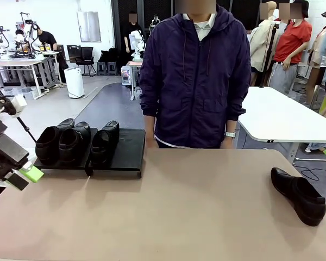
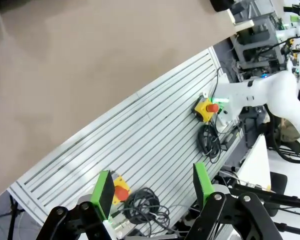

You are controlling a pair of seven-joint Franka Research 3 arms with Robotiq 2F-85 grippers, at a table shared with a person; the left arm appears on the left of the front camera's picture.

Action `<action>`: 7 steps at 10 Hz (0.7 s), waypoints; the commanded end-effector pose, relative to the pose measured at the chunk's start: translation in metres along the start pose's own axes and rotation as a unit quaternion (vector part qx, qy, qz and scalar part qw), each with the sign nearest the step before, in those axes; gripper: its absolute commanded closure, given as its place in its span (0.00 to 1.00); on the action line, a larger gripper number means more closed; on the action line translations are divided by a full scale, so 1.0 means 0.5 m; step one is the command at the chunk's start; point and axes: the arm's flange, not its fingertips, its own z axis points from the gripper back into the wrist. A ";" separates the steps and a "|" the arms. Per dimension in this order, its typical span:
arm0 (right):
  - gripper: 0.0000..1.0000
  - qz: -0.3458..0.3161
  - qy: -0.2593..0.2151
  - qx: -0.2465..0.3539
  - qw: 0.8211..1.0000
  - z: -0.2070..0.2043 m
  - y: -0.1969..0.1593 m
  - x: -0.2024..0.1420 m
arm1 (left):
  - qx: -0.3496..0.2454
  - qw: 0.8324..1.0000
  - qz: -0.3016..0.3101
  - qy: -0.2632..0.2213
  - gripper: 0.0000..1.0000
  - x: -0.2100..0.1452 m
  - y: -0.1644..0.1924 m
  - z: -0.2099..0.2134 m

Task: Organize the shoes by placing them on the stand.
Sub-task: Pick up one Shoe and place it in the middle of the table.

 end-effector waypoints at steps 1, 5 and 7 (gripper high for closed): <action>0.00 0.003 -0.002 0.007 1.000 0.003 0.000 0.001 | -0.011 1.000 0.003 0.000 0.18 -0.001 0.002 0.003; 0.00 0.033 0.013 -0.105 0.994 -0.054 0.047 0.036 | -0.011 1.000 0.003 0.000 0.18 -0.001 0.002 0.003; 0.00 0.087 -0.007 -0.201 0.976 -0.184 0.025 0.061 | -0.011 1.000 0.003 0.000 0.18 -0.001 0.002 0.003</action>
